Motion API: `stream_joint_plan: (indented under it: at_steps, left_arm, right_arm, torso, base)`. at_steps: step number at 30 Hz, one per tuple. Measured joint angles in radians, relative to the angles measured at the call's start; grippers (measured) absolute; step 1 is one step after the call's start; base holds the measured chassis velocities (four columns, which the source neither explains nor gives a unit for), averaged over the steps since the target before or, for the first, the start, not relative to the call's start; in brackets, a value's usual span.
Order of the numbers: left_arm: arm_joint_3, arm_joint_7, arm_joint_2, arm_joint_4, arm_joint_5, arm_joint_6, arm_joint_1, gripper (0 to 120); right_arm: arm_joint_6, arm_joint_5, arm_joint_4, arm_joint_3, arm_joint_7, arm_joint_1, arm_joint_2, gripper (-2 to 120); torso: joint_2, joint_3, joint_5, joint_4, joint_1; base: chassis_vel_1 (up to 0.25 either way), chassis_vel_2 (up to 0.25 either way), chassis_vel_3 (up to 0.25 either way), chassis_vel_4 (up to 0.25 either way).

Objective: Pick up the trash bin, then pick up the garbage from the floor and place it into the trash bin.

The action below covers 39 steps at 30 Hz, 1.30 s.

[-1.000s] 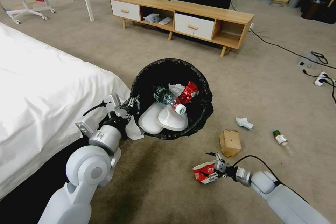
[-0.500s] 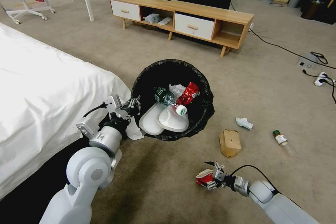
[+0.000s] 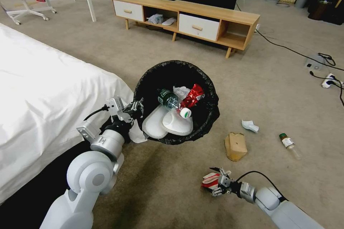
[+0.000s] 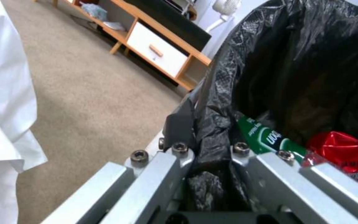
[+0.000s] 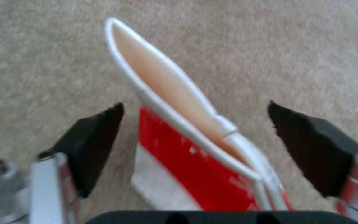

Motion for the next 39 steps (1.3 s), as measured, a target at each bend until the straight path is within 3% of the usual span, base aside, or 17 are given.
stream_joint_plan:
  at_steps: [2,16,21,30,39]
  left_arm:
    - [0.000,0.000,0.000,0.000,0.001,0.000,0.000,3]
    - [0.001,0.000,-0.001,-0.013,0.004,0.000,0.010,3]
    - [0.000,0.000,-0.002,-0.018,0.008,0.000,0.019,3]
    - [0.000,-0.001,-0.002,-0.023,0.010,0.000,0.024,3]
    - [0.004,-0.004,0.007,-0.005,0.001,0.000,0.012,3]
  right_arm:
    - [0.001,0.001,0.000,0.008,-0.007,-0.016,-0.001,72]
    - [0.002,0.021,0.021,0.019,-0.012,-0.045,-0.003,26]
    - [0.000,0.031,0.035,0.028,-0.004,-0.050,-0.003,4]
    - [0.000,0.036,0.055,0.071,-0.002,-0.062,-0.011,0]
    - [-0.011,0.077,0.176,0.191,0.009,-0.138,-0.045,0]
  torso:
    - [0.000,0.000,0.0002,0.0001,0.000]
    - [0.000,0.000,-0.0001,0.0000,0.000]
    - [0.000,0.000,-0.0001,0.0001,0.000]
    - [0.000,0.000,0.0000,0.0002,0.000]
    - [0.000,0.000,-0.0001,0.0001,0.000]
  base:
    - [0.000,0.000,0.000,0.000]
    - [0.000,0.000,0.000,0.000]
    - [0.000,0.000,0.000,0.000]
    - [0.000,0.000,0.000,0.000]
    - [0.000,0.000,0.000,0.000]
